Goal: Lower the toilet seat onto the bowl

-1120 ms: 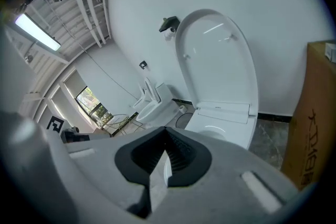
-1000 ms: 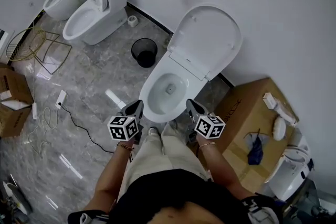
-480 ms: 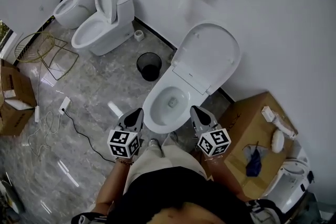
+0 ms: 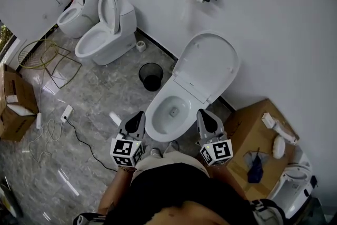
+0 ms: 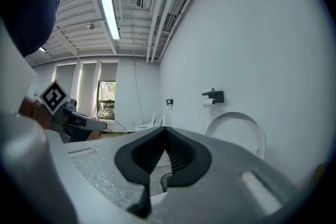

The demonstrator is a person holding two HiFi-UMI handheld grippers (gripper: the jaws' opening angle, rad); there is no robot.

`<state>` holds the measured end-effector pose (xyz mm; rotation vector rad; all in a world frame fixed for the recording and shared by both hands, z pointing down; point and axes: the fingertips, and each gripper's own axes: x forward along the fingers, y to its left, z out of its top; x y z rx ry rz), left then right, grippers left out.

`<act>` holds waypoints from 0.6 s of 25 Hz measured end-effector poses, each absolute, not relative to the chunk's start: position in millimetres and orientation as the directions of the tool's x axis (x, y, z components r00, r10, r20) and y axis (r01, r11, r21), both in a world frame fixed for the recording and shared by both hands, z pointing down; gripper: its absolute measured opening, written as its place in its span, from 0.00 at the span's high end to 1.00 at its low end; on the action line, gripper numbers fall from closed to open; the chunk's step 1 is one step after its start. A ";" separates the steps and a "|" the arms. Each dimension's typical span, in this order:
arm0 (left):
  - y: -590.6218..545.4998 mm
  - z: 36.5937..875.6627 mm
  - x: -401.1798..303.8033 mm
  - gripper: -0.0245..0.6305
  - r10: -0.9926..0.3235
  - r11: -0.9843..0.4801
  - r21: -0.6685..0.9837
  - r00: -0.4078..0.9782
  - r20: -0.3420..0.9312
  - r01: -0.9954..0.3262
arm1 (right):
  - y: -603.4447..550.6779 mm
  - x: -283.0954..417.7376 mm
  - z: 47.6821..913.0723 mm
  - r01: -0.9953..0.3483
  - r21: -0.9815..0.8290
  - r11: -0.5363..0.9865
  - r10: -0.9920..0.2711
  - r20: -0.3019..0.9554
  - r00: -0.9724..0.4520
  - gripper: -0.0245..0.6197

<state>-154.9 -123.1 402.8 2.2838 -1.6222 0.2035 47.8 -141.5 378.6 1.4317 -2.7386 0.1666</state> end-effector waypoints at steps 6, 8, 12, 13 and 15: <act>-126.0 400.2 -150.5 0.96 -0.885 -0.309 0.186 0.354 0.303 -0.933 | -146.3 54.1 381.7 -0.842 -0.071 0.535 -0.835 0.109 -0.539 0.95; -127.7 401.5 -149.2 0.96 -0.880 -0.317 0.181 0.360 0.311 -0.931 | -146.7 52.7 381.3 -0.838 -0.086 0.539 -0.831 0.109 -0.545 0.95; -133.8 400.2 -145.5 0.96 -0.874 -0.332 0.174 0.372 0.312 -0.927 | -152.0 49.7 376.1 -0.828 -0.064 0.558 -0.822 0.094 -0.561 0.95; -135.2 399.6 -144.2 0.96 -0.874 -0.335 0.171 0.374 0.309 -0.926 | -153.2 50.4 377.1 -0.831 -0.067 0.553 -0.825 0.097 -0.557 0.95; -137.4 398.4 -142.8 0.96 -0.876 -0.340 0.158 0.374 0.306 -0.927 | -154.5 49.8 377.5 -0.833 -0.059 0.550 -0.827 0.104 -0.553 0.95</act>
